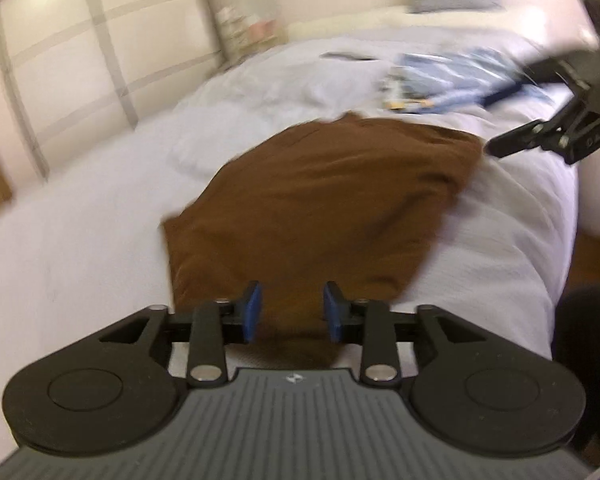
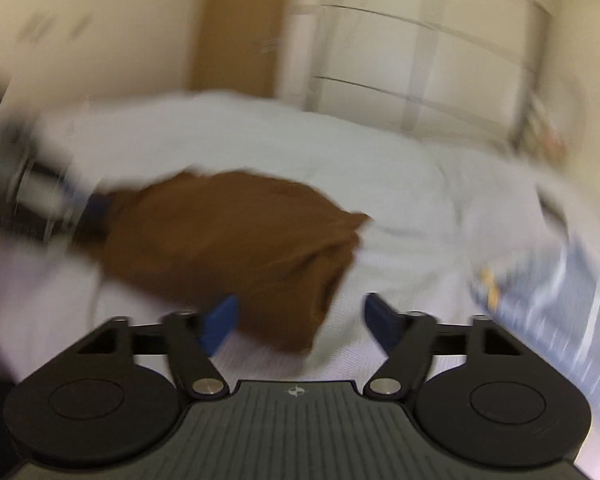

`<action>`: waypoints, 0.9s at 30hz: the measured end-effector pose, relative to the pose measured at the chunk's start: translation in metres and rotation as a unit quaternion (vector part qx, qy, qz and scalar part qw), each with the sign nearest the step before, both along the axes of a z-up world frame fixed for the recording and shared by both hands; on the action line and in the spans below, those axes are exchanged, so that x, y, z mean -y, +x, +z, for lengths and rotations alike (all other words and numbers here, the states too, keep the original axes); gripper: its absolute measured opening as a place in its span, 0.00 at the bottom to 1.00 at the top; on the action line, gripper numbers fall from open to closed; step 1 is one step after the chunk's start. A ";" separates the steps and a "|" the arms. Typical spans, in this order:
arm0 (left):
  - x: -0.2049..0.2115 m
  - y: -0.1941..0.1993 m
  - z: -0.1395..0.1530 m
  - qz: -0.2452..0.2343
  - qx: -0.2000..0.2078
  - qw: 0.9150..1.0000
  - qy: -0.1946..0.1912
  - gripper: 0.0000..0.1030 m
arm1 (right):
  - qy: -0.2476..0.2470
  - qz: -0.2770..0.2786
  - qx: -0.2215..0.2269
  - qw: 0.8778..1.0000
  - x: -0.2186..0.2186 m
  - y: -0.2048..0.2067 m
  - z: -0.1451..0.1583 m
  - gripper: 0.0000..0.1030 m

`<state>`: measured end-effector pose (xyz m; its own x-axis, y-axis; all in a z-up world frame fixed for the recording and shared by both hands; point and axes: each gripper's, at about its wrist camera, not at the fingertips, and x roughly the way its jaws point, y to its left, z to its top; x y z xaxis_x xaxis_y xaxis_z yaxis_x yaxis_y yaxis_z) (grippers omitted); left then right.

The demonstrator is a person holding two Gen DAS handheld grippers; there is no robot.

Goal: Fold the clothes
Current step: 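Grasp one end of the brown shorts with the left tool while the right tool grasps the other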

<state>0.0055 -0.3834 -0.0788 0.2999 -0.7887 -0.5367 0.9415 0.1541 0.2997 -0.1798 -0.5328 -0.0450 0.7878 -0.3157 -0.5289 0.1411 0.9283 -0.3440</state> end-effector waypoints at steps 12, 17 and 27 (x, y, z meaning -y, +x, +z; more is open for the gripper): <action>0.066 -0.056 -0.038 -0.069 0.206 0.973 0.076 0.42 | -0.272 0.122 -0.137 0.945 -0.030 0.087 -0.065 0.43; 0.054 -0.030 -0.043 -0.037 0.219 0.969 0.105 0.16 | -0.271 0.098 -0.147 0.946 -0.013 0.089 -0.066 0.35; 0.049 -0.022 -0.053 -0.024 0.213 0.971 0.109 0.11 | -0.268 0.081 -0.169 0.945 -0.012 0.112 -0.077 0.37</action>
